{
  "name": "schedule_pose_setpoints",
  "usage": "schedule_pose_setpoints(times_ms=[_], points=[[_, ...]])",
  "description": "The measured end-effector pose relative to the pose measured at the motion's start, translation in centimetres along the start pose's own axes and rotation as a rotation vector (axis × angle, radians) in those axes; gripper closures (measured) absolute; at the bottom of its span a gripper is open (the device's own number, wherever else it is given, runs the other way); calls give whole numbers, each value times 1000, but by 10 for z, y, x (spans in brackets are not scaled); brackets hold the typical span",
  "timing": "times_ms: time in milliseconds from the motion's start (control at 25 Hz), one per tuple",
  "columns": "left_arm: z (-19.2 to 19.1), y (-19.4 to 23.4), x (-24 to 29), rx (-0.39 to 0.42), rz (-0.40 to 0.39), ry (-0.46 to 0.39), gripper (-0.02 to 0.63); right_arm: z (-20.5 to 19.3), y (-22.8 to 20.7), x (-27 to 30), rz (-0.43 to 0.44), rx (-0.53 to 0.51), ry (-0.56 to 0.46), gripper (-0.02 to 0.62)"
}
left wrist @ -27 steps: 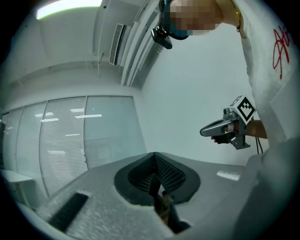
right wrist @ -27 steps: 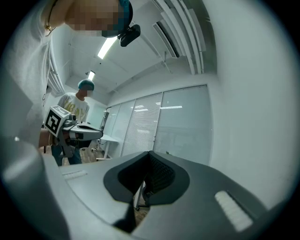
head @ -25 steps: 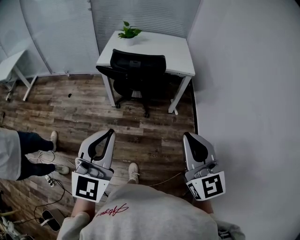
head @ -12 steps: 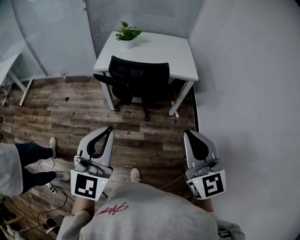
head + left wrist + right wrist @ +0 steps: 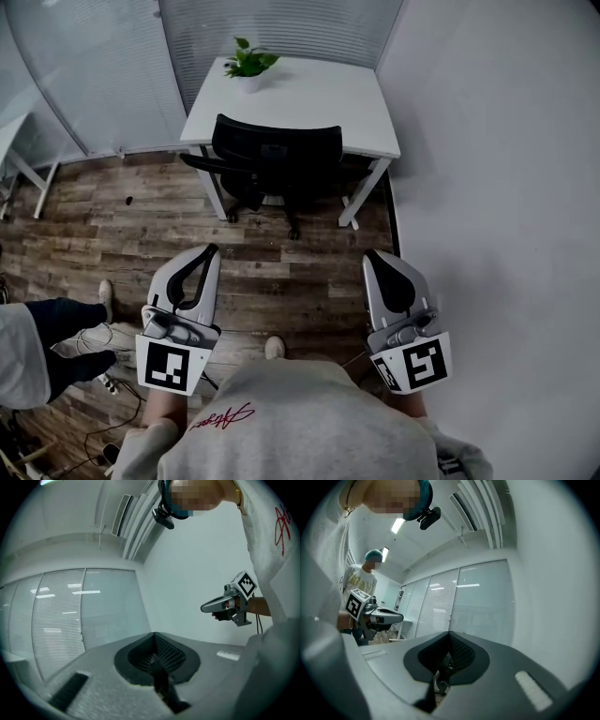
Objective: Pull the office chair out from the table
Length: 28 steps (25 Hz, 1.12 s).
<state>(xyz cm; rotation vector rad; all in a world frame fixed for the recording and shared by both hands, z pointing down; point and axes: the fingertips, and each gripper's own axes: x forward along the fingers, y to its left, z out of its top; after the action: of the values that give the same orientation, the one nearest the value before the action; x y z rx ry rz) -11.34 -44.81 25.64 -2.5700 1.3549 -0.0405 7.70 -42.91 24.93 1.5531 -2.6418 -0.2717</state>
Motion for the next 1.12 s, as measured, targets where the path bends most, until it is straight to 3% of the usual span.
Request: schedule_pose_setpoints(times_ms=[840, 1120], points=[[-16, 16, 11, 0, -6, 34, 611, -7, -6, 19, 18, 2, 6, 592], [-29, 29, 25, 48, -1, 54, 598, -22, -21, 39, 9, -117, 29, 592]])
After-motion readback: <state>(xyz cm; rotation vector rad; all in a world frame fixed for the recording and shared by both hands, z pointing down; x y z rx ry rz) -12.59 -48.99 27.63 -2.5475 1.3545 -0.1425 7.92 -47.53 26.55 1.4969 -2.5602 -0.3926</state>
